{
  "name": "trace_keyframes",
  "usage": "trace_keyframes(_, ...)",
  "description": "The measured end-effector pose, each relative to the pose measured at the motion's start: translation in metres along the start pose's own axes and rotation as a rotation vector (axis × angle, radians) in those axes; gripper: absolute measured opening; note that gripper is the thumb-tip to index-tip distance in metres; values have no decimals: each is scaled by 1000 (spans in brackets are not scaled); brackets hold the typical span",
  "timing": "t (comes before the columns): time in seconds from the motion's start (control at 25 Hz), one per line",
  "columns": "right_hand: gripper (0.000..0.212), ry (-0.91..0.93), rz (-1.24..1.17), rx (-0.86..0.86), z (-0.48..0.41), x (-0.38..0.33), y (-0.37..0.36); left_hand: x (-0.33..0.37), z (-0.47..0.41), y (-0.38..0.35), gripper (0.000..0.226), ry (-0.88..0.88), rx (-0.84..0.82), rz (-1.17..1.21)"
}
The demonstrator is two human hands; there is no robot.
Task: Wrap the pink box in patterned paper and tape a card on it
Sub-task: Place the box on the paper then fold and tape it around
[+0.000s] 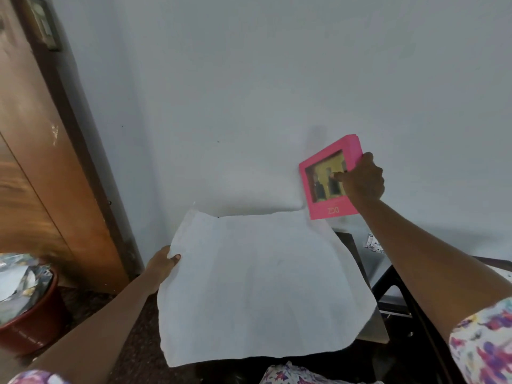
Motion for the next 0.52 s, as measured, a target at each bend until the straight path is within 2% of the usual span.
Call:
trace_keyframes(0.08,67,-72,-120,-143,11,-3,-17,6,1,-4,40,14,-35,6)
trace_keyframes(0.12,81,-136,-197,-259,19,3,-34,7,1,-6,43,22,-53,6)
trace_keyframes(0.2,114,-351,-384,-483,35,45,-92,4,-2,-10,47,39,-75,-7)
trace_keyframes(0.24,124,-461,-431,-580,45,76,-131,4,-2,-12,48,40,-75,-15)
trace_keyframes(0.28,125,-541,-446,-682,63,98,-159,2,-3,-14,47,39,-71,-28)
trace_keyframes(0.36,105,-631,-412,-866,112,111,-168,-1,-5,-18,44,43,-86,-39)
trace_keyframes(0.44,83,-600,-305,-880,144,103,-150,-1,-9,-21,43,33,-104,-30)
trace_keyframes(0.52,81,-602,-279,-856,152,110,-154,-1,-14,-23,43,19,-101,-23)
Point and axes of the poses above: each hand's wrist, its own z-axis away from the middle knuckle, its own y-axis out of the back of the hand, x = y × z, the point moved 4 cm from there along -z, towards the middle knuckle, and after that the axes turned 12 degrees about x, right-handed, at the moved point
